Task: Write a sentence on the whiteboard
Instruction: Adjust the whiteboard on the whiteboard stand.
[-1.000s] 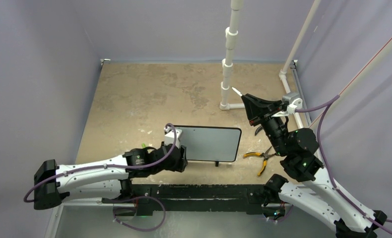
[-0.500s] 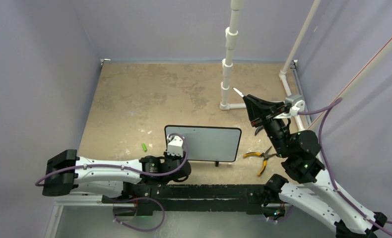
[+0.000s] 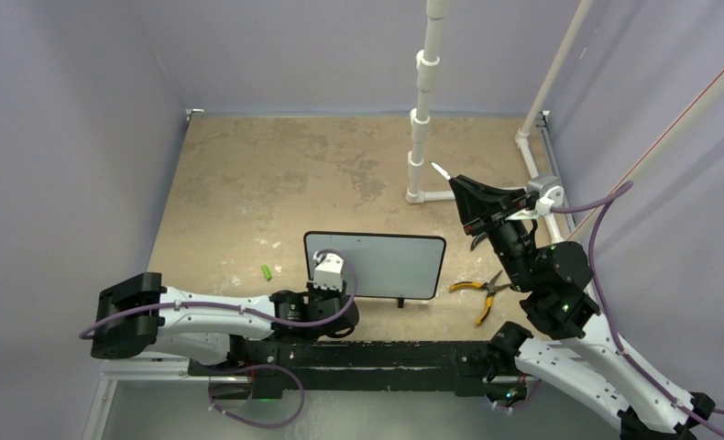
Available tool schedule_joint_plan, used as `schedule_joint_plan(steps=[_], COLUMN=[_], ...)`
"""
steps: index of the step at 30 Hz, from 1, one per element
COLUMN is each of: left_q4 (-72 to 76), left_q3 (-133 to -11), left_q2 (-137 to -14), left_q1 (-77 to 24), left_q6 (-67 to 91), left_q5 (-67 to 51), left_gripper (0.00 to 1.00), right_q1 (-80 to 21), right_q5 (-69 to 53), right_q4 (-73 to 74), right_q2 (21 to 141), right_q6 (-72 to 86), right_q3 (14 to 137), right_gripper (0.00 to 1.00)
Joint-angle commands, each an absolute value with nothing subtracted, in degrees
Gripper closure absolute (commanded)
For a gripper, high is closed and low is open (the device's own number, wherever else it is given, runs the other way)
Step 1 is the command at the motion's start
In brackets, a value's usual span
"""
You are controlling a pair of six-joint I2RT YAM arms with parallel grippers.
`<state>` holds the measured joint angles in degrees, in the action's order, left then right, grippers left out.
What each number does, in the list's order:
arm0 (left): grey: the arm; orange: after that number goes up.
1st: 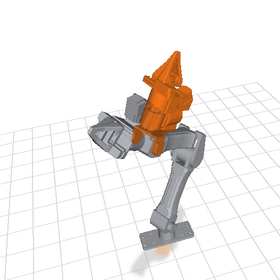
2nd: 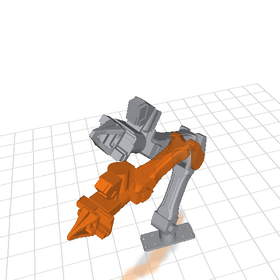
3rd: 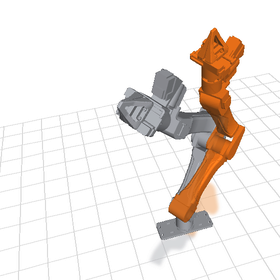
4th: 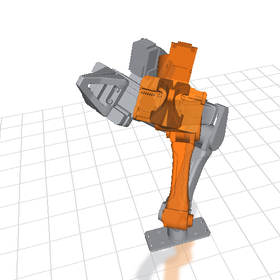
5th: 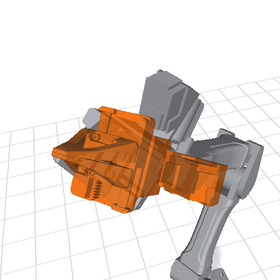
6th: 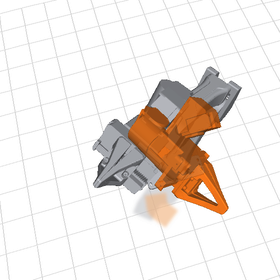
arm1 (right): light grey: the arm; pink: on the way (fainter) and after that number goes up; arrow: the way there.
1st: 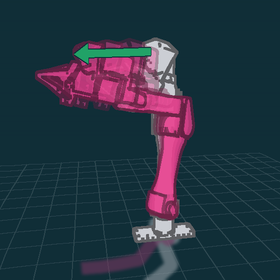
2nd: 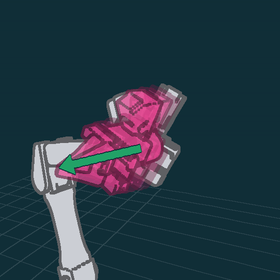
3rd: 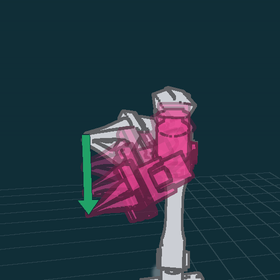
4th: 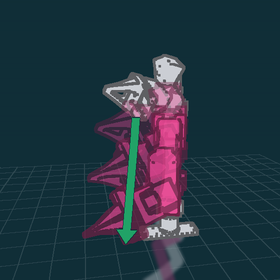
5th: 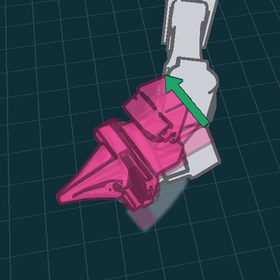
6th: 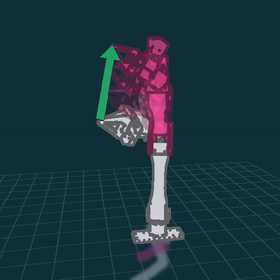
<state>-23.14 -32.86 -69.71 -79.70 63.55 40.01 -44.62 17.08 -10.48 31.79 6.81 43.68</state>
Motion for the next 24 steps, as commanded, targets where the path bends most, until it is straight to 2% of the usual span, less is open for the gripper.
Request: schedule_joint_plan(steps=[1,10,24], left_q4=[-20.6,-21.1,-19.9], left_q3=[-32.8,-34.5,-35.7], left_q2=[-70.9,-74.8,-77.9], left_q1=[-80.1,-80.1,-79.1], left_q6=[64.6,65.6,66.1], left_q5=[42.4,43.9,45.3], left_gripper=[0.73,0.77,0.72], right_q1=[-44.8,-44.8,-44.8], right_q5=[17.7,17.7,17.5], right_q4=[-12.7,-12.8,-13.1], right_q2=[31.5,31.4,30.8], right_q6=[6.2,6.2,6.0], right_q3=[43.6,43.5,42.9], right_gripper=[1.00,1.00,1.00])
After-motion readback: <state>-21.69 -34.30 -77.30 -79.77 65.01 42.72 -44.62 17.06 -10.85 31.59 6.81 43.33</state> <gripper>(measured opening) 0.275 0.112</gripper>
